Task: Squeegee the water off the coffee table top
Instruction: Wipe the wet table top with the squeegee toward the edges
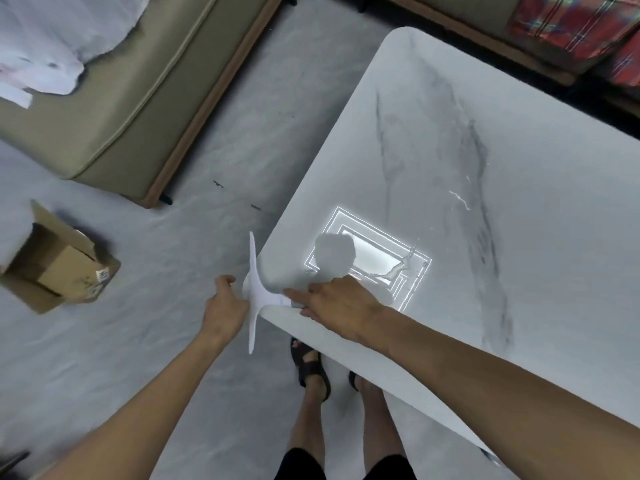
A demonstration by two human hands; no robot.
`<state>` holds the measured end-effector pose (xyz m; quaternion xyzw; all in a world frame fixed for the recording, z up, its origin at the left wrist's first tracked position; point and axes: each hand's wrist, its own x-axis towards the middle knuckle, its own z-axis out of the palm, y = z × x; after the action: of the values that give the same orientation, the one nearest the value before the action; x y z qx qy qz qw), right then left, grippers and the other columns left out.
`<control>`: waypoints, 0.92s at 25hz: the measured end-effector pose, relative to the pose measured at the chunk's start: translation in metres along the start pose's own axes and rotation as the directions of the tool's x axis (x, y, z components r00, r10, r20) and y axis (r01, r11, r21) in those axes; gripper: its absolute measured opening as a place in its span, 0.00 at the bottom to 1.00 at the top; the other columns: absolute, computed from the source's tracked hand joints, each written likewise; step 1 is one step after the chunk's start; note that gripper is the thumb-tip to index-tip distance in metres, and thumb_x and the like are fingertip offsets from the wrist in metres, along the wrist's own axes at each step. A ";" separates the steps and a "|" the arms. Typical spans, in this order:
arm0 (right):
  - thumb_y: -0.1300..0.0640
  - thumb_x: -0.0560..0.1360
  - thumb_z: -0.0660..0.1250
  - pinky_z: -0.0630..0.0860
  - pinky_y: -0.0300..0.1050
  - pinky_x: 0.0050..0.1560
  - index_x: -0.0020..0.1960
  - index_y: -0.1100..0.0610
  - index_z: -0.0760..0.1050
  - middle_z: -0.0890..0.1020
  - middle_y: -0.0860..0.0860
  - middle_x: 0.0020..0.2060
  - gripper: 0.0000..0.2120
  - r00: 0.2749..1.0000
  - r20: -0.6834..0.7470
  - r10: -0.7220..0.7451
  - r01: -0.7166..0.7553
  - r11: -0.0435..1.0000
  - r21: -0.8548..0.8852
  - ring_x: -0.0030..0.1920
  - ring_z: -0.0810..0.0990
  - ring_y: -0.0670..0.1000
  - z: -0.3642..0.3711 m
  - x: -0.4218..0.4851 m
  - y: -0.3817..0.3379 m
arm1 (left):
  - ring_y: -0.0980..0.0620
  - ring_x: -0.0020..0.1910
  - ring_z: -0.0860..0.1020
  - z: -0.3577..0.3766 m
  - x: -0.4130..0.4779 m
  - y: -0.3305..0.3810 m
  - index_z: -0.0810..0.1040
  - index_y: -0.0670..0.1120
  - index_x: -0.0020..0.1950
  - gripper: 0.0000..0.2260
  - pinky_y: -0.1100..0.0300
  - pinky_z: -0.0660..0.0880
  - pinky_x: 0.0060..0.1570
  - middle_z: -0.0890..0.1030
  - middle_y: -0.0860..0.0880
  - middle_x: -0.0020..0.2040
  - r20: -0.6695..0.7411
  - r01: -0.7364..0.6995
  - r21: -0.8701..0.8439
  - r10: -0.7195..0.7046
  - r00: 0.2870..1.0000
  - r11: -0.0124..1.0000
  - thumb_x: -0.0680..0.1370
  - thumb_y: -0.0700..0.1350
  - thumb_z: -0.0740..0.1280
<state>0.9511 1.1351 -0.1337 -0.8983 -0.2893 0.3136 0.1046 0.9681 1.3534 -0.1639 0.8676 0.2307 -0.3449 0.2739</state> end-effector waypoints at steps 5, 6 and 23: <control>0.51 0.81 0.51 0.71 0.48 0.39 0.74 0.33 0.46 0.78 0.50 0.53 0.26 0.980 -0.024 0.198 -0.193 0.972 0.137 0.43 0.81 0.60 0.009 -0.066 0.047 | 0.52 0.36 0.73 0.017 0.003 0.014 0.63 0.47 0.67 0.22 0.60 0.67 0.31 0.73 0.49 0.41 0.170 0.017 0.006 -0.018 0.985 1.000 0.74 0.36 0.61; 0.50 0.81 0.50 0.70 0.47 0.37 0.73 0.31 0.43 0.78 0.48 0.51 0.27 0.968 -0.029 0.248 -0.240 0.958 0.156 0.41 0.81 0.58 0.008 -0.088 0.058 | 0.53 0.36 0.72 0.019 0.003 0.016 0.63 0.47 0.67 0.22 0.60 0.66 0.31 0.72 0.49 0.40 0.191 0.020 0.009 -0.022 0.981 1.000 0.74 0.36 0.60; 0.45 0.82 0.50 0.65 0.47 0.36 0.72 0.39 0.60 0.79 0.52 0.48 0.18 1.000 -0.023 0.012 -0.013 0.999 -0.036 0.44 0.80 0.59 0.003 -0.001 0.008 | 0.51 0.45 0.75 -0.003 0.017 -0.001 0.70 0.46 0.60 0.16 0.58 0.69 0.39 0.76 0.44 0.60 0.084 0.092 -0.176 -0.078 0.993 0.980 0.74 0.36 0.62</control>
<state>0.9525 1.1279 -0.1386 -0.9054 -0.2883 0.2986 0.0895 0.9803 1.3598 -0.1751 0.8148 0.2872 -0.3671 0.3447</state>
